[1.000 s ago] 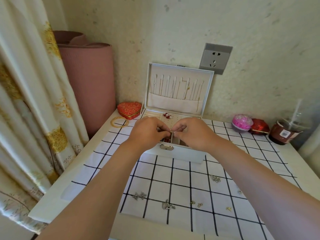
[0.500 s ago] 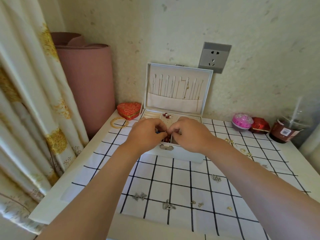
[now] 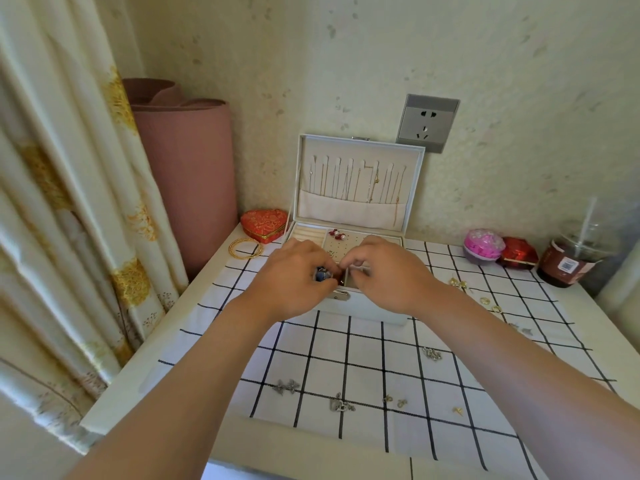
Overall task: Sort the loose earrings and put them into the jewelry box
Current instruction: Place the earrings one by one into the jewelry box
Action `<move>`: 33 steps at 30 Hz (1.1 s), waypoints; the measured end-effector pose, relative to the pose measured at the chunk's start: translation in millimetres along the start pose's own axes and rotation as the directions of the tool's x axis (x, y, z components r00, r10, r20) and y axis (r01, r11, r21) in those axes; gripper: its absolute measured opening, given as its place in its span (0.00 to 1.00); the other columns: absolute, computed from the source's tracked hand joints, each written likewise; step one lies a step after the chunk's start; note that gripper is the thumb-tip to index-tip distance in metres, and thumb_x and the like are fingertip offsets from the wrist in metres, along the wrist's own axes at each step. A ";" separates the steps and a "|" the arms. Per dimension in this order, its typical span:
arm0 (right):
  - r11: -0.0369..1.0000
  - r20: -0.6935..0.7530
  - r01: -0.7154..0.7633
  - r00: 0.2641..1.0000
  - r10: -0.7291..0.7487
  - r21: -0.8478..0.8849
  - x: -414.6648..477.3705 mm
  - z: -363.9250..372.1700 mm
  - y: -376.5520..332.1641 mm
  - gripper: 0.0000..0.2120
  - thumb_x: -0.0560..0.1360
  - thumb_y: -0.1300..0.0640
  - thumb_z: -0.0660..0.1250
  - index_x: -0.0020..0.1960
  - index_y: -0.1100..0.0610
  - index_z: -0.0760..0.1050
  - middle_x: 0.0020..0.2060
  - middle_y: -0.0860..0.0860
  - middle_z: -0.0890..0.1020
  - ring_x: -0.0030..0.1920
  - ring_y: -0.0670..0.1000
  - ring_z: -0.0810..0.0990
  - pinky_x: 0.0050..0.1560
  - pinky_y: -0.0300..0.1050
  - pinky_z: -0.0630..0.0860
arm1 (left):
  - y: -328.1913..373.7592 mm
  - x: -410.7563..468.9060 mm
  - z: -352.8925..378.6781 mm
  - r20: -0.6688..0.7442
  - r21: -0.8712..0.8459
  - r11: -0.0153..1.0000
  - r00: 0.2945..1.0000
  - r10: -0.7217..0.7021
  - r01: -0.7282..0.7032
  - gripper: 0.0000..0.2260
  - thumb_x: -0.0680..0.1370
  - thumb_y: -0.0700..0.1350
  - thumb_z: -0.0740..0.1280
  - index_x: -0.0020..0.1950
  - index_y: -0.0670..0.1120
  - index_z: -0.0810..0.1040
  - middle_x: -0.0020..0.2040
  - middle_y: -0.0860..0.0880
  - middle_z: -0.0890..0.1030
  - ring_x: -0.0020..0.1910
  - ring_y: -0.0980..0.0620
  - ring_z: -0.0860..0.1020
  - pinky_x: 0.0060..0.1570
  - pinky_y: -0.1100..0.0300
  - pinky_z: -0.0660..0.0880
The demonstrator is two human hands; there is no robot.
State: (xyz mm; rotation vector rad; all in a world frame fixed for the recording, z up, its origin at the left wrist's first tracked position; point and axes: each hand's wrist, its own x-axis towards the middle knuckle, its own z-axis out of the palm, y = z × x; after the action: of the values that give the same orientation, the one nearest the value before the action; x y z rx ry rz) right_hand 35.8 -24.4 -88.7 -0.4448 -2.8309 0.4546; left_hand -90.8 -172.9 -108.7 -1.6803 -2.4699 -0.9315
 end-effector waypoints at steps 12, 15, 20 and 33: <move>0.988 0.306 0.036 0.949 -0.081 0.152 -56.6 6.9 -59.2 0.08 0.76 0.54 0.71 0.53 0.45 0.83 0.46 0.40 0.83 0.42 0.37 0.78 0.44 0.35 0.73 | 25.6 -66.8 -50.0 0.411 0.034 0.984 0.895 -0.174 0.176 0.02 0.75 0.48 0.70 0.45 0.56 0.79 0.45 0.59 0.80 0.39 0.65 0.75 0.38 0.69 0.68; 0.992 0.389 0.009 0.919 -0.058 0.126 -66.0 20.6 -72.5 0.11 0.75 0.52 0.72 0.57 0.45 0.82 0.48 0.41 0.83 0.48 0.42 0.79 0.48 0.40 0.76 | 23.6 -78.8 -51.9 0.547 0.132 0.963 0.793 -0.268 0.235 0.07 0.73 0.49 0.73 0.50 0.55 0.81 0.49 0.57 0.81 0.46 0.59 0.78 0.44 0.65 0.73; 0.995 0.415 0.007 0.909 -0.048 0.100 -68.9 41.0 -83.9 0.11 0.73 0.49 0.73 0.56 0.45 0.83 0.45 0.40 0.81 0.48 0.45 0.79 0.46 0.42 0.75 | 17.4 -88.5 -44.4 0.560 0.228 0.939 0.754 -0.342 0.257 0.09 0.70 0.52 0.77 0.48 0.54 0.82 0.49 0.57 0.81 0.48 0.56 0.78 0.43 0.63 0.73; 0.996 0.319 -0.005 0.947 -0.025 0.092 -58.8 34.9 -74.0 0.07 0.75 0.52 0.71 0.53 0.49 0.84 0.48 0.44 0.85 0.36 0.37 0.79 0.37 0.33 0.74 | 5.1 -79.8 -27.1 0.505 0.203 0.956 0.814 -0.288 0.212 0.05 0.71 0.50 0.74 0.43 0.51 0.81 0.47 0.54 0.81 0.48 0.53 0.79 0.49 0.56 0.78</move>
State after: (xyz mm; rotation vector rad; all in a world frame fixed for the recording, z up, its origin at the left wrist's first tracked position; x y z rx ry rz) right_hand 61.4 -120.1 -106.7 -0.3667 -3.1025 0.7109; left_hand -61.0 -251.9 -110.4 -1.7830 -3.0810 -0.2990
